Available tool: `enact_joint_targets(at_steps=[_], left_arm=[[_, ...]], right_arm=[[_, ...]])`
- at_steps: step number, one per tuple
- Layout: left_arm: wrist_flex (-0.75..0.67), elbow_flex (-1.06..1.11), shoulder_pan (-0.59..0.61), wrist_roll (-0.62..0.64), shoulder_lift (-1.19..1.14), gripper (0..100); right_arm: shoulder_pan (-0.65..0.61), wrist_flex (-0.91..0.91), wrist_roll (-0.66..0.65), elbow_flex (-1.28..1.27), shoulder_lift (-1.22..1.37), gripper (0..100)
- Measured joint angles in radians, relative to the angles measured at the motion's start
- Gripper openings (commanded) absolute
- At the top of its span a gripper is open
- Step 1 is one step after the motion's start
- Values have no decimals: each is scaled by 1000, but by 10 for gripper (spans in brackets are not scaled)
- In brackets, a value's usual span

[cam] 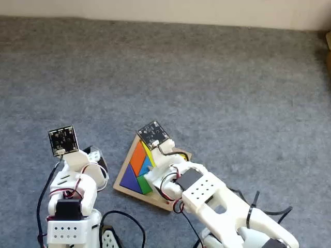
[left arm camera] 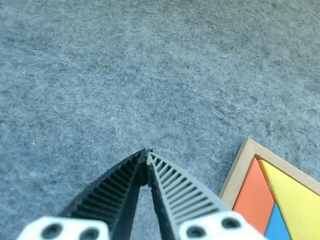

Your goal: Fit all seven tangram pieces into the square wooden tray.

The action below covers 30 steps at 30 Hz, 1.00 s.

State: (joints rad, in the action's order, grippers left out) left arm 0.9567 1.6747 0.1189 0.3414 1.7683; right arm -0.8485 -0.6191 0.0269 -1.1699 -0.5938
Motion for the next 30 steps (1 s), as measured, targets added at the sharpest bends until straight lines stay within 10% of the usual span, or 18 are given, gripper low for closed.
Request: enact_joint_targets(at_steps=[30], left_arm=[[2,2,0,0,0,6]], right_arm=[[-161,-264,-135,-5,-5,6]])
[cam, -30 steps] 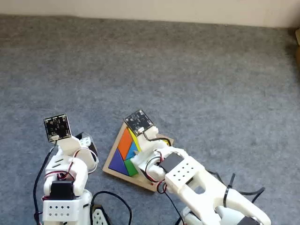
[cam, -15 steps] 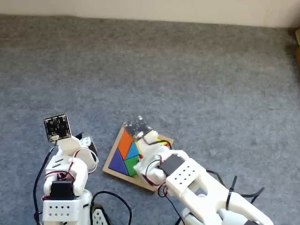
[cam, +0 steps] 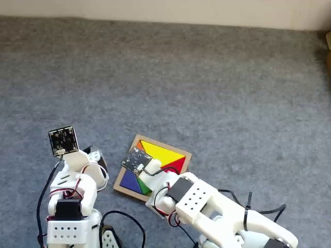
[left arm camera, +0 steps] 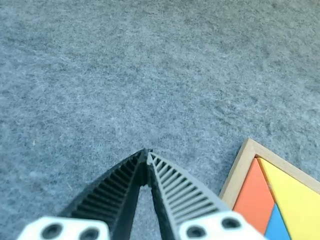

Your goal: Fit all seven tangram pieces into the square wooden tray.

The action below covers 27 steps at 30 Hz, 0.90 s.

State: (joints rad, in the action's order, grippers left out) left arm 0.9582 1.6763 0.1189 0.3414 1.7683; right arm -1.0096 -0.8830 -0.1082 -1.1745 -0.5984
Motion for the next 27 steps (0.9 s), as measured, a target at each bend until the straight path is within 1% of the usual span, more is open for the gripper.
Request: enact_joint_targets(at_steps=[8,17,19,22,27], left_arm=[[2,0,0,0,0,6],[2,0,0,0,0,6],[2,0,0,0,0,6],[2,0,0,0,0,6],[2,0,0,0,0,6]], right_arm=[[-2,-120,0,58,-9,5],[2,-126,-2,66,-222,5],[43,-126,-3,66,-259,5],[94,-97,-3,44,-284,5],[147,26,-3,-77,-293,5]])
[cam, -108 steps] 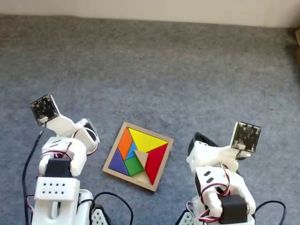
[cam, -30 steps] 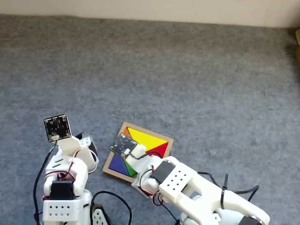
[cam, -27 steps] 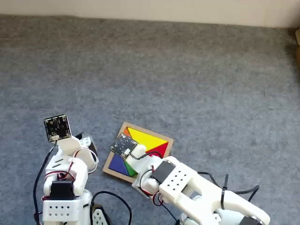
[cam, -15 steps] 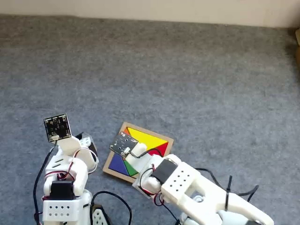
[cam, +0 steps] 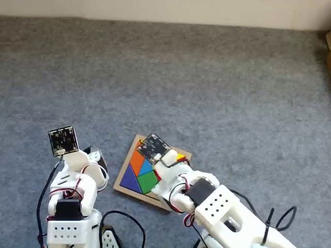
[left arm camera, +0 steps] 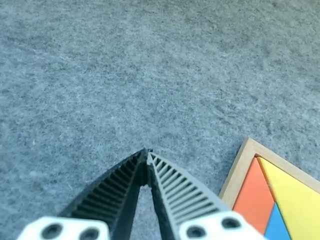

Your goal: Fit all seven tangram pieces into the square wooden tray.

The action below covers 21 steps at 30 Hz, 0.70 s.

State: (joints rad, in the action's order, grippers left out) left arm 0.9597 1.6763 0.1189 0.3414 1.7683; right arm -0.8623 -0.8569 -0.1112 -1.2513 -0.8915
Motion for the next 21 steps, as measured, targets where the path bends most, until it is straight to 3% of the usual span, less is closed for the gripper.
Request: enact_joint_targets(at_steps=[14,21], left_arm=[[0,0,0,0,0,6],[0,0,0,0,0,6]], right_arm=[[199,26,0,-18,-21,5],[255,26,0,-51,-310,5]])
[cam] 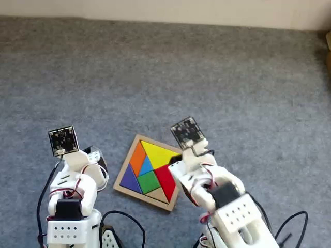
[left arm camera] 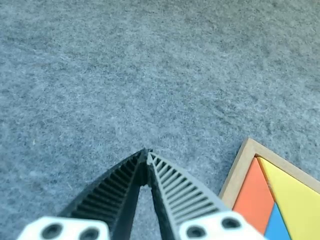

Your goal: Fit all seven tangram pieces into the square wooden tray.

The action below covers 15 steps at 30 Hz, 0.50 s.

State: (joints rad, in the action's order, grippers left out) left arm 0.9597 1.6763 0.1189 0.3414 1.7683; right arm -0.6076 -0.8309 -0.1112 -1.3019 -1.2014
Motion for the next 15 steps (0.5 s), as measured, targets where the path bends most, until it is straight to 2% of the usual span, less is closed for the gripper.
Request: enact_joint_targets(at_steps=[15], left_arm=[[0,0,0,0,0,6]], right_arm=[[2,0,0,-244,-605,5]])
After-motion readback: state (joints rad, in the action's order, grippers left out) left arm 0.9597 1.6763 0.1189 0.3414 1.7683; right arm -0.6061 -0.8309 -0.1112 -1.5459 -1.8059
